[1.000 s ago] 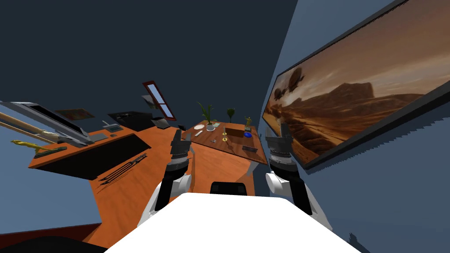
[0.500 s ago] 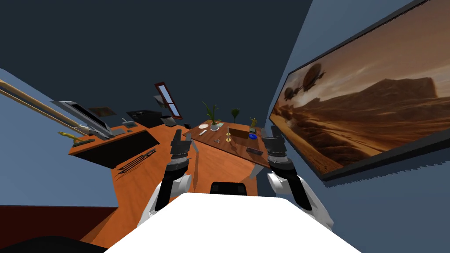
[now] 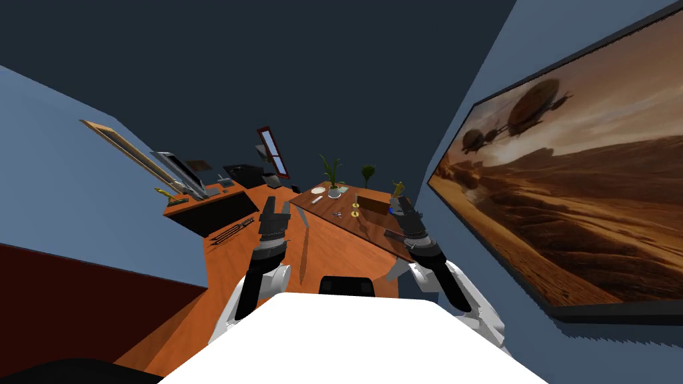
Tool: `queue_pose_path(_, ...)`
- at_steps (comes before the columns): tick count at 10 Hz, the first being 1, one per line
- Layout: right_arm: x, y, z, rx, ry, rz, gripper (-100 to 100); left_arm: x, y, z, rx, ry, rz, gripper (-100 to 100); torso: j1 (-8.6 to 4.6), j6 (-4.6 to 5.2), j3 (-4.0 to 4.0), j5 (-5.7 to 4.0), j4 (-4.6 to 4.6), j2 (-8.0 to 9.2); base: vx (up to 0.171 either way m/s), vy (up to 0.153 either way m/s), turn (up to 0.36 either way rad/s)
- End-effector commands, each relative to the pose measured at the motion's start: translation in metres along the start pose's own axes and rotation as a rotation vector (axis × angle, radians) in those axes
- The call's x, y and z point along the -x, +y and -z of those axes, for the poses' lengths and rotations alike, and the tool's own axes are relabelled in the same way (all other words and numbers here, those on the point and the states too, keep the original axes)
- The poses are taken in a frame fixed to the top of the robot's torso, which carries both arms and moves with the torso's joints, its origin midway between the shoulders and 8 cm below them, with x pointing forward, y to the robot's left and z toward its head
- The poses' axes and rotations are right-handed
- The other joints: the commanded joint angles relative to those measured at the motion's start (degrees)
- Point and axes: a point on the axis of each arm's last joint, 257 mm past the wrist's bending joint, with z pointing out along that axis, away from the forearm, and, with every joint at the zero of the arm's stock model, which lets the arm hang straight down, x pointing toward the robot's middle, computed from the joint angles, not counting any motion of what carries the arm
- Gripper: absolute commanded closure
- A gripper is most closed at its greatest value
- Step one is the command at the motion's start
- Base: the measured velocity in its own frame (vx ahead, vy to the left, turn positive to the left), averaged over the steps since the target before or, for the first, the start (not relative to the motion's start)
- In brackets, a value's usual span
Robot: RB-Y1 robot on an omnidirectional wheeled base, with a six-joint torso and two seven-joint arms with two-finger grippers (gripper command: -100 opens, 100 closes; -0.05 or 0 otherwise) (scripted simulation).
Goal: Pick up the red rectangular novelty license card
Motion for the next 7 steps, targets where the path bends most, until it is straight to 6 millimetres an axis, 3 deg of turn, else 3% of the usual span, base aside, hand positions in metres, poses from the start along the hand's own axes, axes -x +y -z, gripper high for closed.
queue_pose_path(1, -0.010, -0.009, 0.003, -0.007, 0.061, 0.032, -100, 0.000, 0.000, 0.000, 0.000, 0.000, 0.000, 0, 0.00, 0.00, 0.00, 0.00, 0.00, 0.00, 0.049, 0.031, 0.190)
queue_pose_path(3, -0.018, -0.019, 0.008, -0.013, 0.118, 0.061, -100, 0.000, 0.000, 0.000, 0.000, 0.000, 0.000, 0, -0.02, 0.00, 0.01, 0.00, 0.00, 0.03, 0.039, 0.027, 0.206)
queue_pose_path(4, -0.026, -0.028, 0.012, -0.019, 0.160, 0.085, -100, 0.000, 0.000, 0.000, 0.000, 0.000, 0.000, 0, 0.01, -0.05, 0.02, 0.00, 0.01, 0.03, 0.070, 0.049, 0.446)
queue_pose_path(6, -0.034, -0.040, 0.020, -0.031, 0.226, 0.118, -100, 0.000, 0.000, 0.000, 0.000, 0.000, 0.000, 0, 0.00, 0.02, -0.03, 0.00, -0.01, -0.04, 0.055, 0.023, 0.140)
queue_pose_path(7, -0.041, -0.049, 0.026, -0.035, 0.273, 0.144, -100, 0.000, 0.000, 0.000, 0.000, 0.000, 0.000, 0, -0.01, -0.02, -0.01, 0.00, 0.00, -0.01, 0.063, 0.048, 0.496)
